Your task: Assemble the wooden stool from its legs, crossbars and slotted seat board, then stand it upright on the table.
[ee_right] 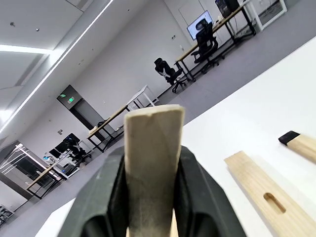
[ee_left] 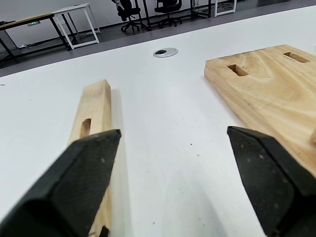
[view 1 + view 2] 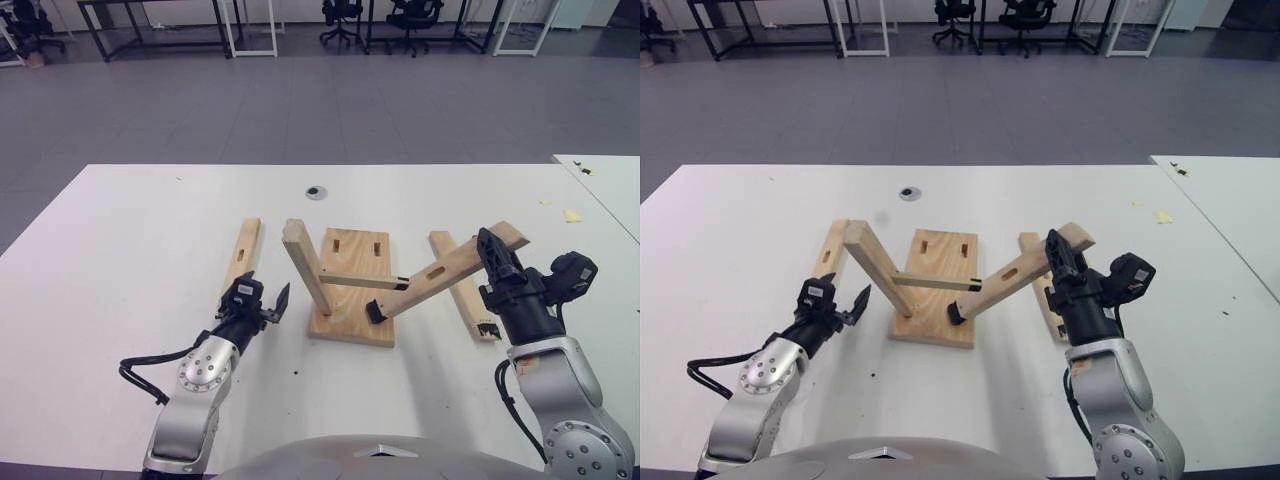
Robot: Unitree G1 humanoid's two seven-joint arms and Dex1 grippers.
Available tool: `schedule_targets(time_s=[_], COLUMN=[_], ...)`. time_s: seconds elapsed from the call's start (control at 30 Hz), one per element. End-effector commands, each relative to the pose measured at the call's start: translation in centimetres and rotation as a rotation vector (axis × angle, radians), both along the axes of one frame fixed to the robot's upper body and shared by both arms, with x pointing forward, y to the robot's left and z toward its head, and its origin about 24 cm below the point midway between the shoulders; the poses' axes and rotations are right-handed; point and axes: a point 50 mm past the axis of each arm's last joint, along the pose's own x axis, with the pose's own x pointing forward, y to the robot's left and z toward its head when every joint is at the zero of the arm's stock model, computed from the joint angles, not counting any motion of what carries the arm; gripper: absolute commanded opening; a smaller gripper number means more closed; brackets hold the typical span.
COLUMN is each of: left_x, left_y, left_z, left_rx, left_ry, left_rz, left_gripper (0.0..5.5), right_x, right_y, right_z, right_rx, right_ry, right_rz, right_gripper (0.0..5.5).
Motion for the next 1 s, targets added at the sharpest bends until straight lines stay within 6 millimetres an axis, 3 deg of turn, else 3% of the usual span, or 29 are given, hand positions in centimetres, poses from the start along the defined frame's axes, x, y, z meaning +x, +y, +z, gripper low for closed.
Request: schedule_targets(time_s=[0.03, 0.17, 0.27, 0.37, 0.57, 1.0], left_x=[0.5, 0.6, 0.6, 0.5, 0.6, 1.2], left_y=[-0.3, -0.6, -0.9, -1.2, -1.5, -2.6], left_z=[0.2, 0.5, 0.8, 1.0, 1.1, 2.8], left_rx=[-0.002, -0.014, -0.024, -0.030, -0.034, -0.079], left_ry=[0.001, -0.003, -0.006, -0.010, -0.016, -0.073], left_rz=[0.000, -0.009, -0.016, -0.023, -0.033, -0.031], left_gripper=[3.98, 3.98, 3.98, 3.98, 3.98, 3.98], right_x=[0.8, 1.7, 1.4, 1.0, 0.5, 0.2], right_y=[-1.6, -2.6, -0.8, 0.5, 0.3, 3.6], right_z=[-0.8, -0.5, -0.6, -1.2, -2.2, -3.6], right_rx=[-0.140, -0.244, -0.364, -0.378, -0.388, -0.547], right_ry=[0.039, 0.006, -0.001, 0.014, 0.060, 0.235], right_rz=[-0.042, -0.039, 0.029, 0.050, 0.039, 0.193], right_gripper=[1.01, 1.01, 1.01, 1.01, 1.01, 1.01])
